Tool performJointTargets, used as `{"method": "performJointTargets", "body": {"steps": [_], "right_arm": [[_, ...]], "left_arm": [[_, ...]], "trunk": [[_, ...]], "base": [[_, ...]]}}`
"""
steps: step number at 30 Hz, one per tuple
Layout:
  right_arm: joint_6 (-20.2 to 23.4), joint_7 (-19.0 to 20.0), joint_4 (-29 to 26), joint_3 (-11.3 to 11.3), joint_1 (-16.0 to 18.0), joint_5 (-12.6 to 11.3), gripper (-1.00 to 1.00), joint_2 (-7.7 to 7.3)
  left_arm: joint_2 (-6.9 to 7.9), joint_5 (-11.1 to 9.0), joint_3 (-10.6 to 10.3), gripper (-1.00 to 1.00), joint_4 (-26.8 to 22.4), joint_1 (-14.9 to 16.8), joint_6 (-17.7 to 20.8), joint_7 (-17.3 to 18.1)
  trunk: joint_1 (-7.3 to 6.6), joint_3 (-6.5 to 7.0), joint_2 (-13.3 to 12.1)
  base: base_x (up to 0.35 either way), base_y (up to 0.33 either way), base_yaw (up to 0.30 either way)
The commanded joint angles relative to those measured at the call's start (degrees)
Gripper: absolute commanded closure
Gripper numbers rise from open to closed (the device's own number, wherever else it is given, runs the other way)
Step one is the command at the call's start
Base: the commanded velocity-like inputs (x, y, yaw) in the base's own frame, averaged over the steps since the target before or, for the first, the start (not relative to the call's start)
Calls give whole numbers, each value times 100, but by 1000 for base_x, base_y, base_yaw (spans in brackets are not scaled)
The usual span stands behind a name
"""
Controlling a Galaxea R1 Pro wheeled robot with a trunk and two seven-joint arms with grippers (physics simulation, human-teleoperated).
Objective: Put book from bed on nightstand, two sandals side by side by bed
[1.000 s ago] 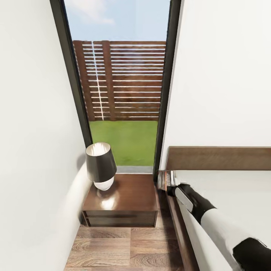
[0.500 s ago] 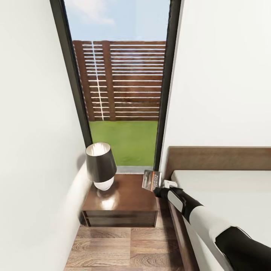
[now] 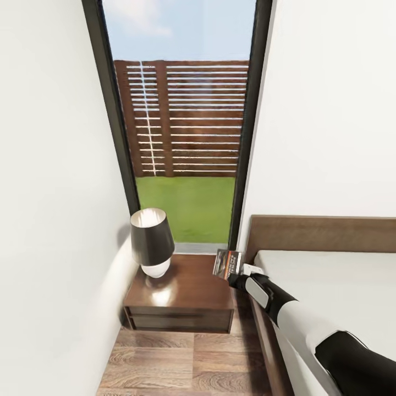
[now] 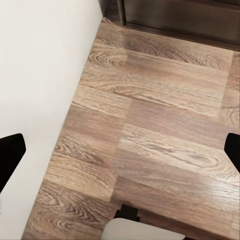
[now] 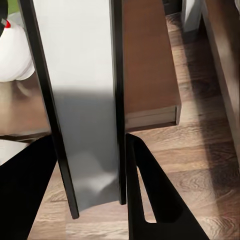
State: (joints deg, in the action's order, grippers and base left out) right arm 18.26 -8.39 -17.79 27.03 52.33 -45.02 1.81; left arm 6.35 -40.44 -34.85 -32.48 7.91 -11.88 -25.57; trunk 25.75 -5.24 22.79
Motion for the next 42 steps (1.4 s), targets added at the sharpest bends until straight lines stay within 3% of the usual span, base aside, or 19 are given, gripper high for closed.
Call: {"method": "performJointTargets", "body": {"steps": [1, 10, 42], "right_arm": [[23, -52, -14, 49, 5, -64, 100, -5], [37, -48, -14, 46, 5, -68, 100, 2], [45, -48, -14, 31, 5, -77, 100, 12]], "left_arm": [[7, -60, -49, -100, -4, 9, -34, -35], [7, -61, -49, -100, 35, 9, -34, -35], [-2, -59, -52, -100, 48, 9, -34, -35]], "trunk": [[4, -9, 13], [4, 9, 13], [4, 10, 13]], "base": [[0, 0, 233], [0, 0, 162], [95, 16, 5]]}}
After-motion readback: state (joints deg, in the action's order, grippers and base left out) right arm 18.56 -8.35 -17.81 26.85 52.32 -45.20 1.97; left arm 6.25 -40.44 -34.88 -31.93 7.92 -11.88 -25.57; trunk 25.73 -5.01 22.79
